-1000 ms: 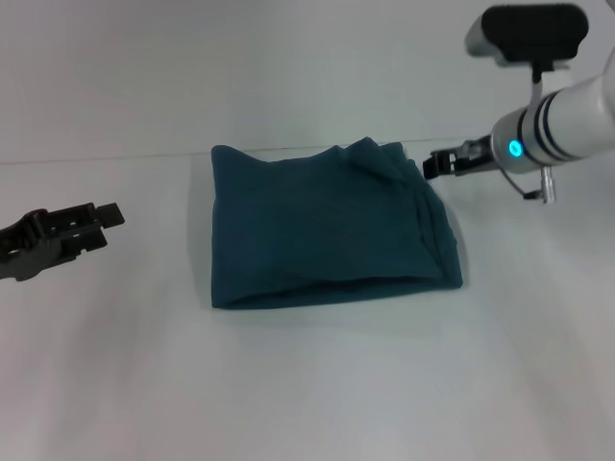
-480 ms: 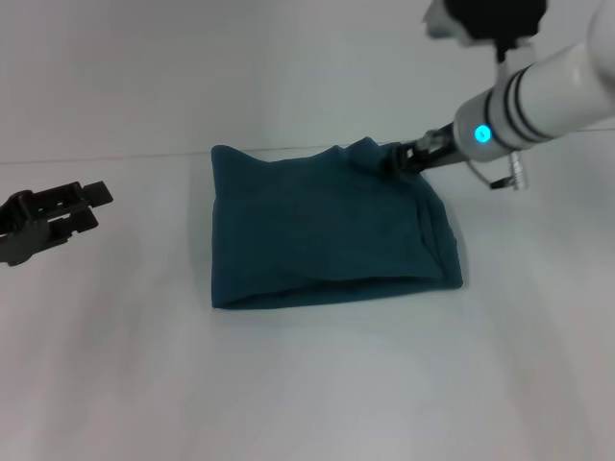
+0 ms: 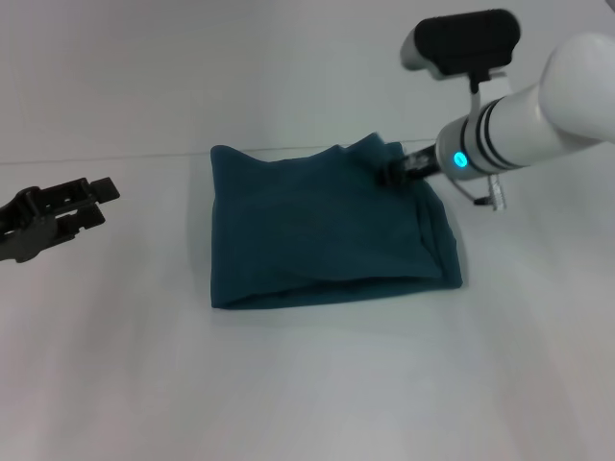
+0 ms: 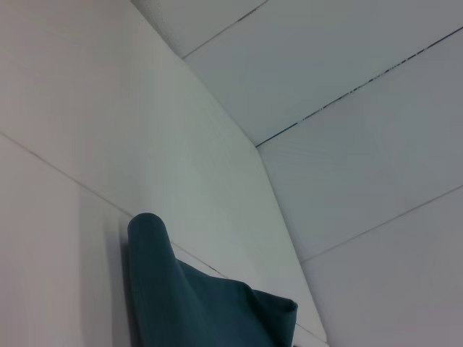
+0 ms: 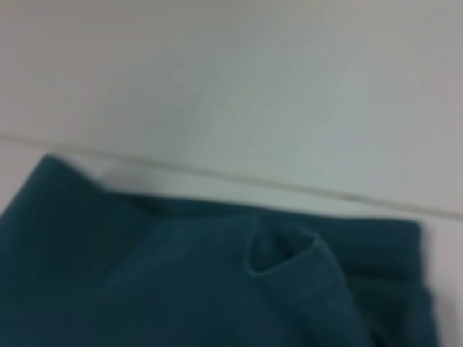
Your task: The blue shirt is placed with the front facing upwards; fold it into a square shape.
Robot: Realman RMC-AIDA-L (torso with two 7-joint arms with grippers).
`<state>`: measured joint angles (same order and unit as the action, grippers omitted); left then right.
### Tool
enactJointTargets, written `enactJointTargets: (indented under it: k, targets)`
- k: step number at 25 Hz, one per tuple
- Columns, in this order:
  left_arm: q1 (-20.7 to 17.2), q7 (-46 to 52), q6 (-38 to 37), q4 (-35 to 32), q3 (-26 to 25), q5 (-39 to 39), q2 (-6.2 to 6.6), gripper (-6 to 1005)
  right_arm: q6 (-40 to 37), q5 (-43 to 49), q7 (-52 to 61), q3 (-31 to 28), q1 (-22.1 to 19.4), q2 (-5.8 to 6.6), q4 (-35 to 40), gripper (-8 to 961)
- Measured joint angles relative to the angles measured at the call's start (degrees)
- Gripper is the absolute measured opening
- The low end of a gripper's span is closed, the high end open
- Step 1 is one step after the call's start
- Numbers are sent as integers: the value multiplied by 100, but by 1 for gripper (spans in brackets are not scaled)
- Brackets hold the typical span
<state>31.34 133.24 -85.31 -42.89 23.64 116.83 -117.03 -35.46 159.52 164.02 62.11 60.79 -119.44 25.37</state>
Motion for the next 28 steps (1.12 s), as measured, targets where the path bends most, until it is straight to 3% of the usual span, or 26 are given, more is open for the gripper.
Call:
enactJointTargets:
  k: [4,9,11,17,22,28]
  targets:
    - [22,4,15,0,15,-2,-18,605,457,534,473,-43,-21,87,-51,433]
    - [78,7,14,0,22,-3,-49,606,444,813,812,-314,-13,414,-224,434]
    - [80,8,14,0,24,-3,-51,606,240,796,815,-469,-79,486,-82,434]
    - [78,9,0,0,37,21,-48,607,-673,719,705,-598,-460,438,851,435]
    - [92,20,-47,-2,174,34,-14,608,-1750,-699,-416,-659,-919,428,1624,436]
    - [91,48,-127,-48,479,20,37,609,-3188,-3549,-2375,-1130,-1705,613,1902,496]
